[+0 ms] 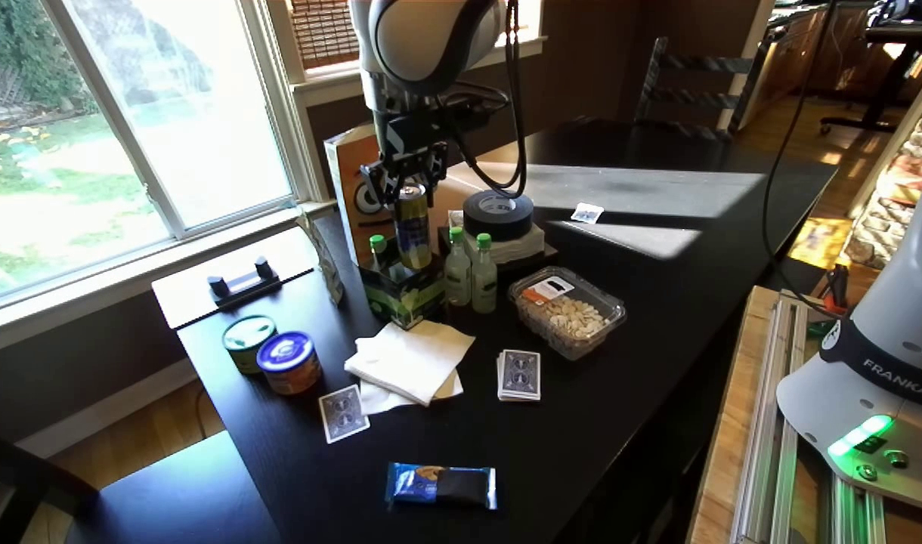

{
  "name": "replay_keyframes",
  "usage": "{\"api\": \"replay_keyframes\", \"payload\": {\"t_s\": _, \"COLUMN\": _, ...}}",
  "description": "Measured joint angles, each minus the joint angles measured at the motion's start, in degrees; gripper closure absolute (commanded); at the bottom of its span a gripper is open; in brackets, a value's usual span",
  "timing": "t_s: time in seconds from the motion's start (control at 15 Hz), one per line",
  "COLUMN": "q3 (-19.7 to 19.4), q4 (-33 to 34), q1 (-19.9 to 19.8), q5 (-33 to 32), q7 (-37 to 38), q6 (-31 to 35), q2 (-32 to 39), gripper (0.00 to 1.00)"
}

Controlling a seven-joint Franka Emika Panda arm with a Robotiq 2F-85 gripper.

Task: Put the can in the bottle crate

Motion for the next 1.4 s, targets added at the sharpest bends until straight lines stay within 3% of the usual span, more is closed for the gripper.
{"api": "replay_keyframes", "payload": {"t_s": 1.4, "q3": -2.65, "q4": 0.02, "q1": 2.08, "q5": -6.26, "q7": 3.96, "q6": 0.0, "q2": 0.62, "gripper": 0.62}}
